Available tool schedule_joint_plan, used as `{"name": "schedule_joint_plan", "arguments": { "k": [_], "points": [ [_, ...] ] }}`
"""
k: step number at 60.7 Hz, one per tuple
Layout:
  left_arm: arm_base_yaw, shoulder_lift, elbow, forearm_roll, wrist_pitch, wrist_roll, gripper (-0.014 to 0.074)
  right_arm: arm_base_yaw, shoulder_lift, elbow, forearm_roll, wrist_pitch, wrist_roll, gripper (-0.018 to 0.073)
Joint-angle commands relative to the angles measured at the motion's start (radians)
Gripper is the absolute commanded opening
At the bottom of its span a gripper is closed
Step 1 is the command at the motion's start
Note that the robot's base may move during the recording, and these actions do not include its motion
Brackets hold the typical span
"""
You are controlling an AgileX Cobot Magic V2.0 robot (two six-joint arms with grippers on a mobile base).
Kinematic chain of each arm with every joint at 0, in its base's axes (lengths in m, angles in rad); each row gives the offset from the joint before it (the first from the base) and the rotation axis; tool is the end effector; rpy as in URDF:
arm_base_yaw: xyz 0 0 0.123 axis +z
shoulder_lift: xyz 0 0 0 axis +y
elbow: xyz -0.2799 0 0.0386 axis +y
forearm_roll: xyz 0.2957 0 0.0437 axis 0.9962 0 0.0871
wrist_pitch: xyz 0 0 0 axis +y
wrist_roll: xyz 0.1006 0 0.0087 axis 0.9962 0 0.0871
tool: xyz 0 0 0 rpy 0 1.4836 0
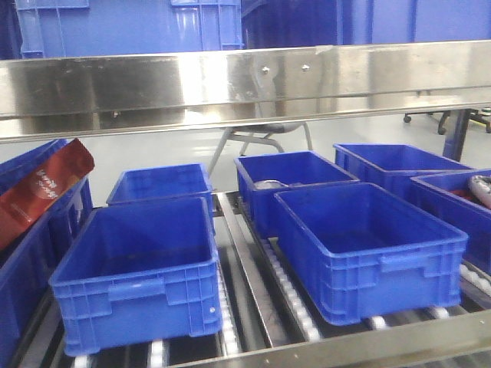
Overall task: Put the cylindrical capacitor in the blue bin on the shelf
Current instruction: 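Drive the base to the steel shelf of blue bins, holding both cylinders, then lower the orange cylinder with the left gripper into a blue bin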
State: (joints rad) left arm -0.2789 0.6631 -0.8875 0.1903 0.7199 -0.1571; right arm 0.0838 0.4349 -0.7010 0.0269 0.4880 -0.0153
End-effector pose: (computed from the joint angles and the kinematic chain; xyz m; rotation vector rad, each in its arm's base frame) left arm 0.1708 -0.0358 0.3951 0.1794 1.9592 -0.0681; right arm 0.1357 0.0127 0.3822 -0.0736 1.7044 0.0795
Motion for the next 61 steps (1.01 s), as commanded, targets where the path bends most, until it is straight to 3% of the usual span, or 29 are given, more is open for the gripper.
{"name": "schedule_joint_plan", "arguments": {
  "k": [1,61],
  "points": [
    [-0.003,-0.004,-0.002,-0.001,-0.018,-0.002,-0.0111,-0.001,-0.002,-0.001,0.000,-0.025,-0.003,-0.0100],
    [-0.003,-0.004,-0.002,-0.001,-0.018,-0.002,-0.0111,-0.001,-0.002,-0.001,0.000,-0.025,-0.003,-0.0100]
  ]
}}
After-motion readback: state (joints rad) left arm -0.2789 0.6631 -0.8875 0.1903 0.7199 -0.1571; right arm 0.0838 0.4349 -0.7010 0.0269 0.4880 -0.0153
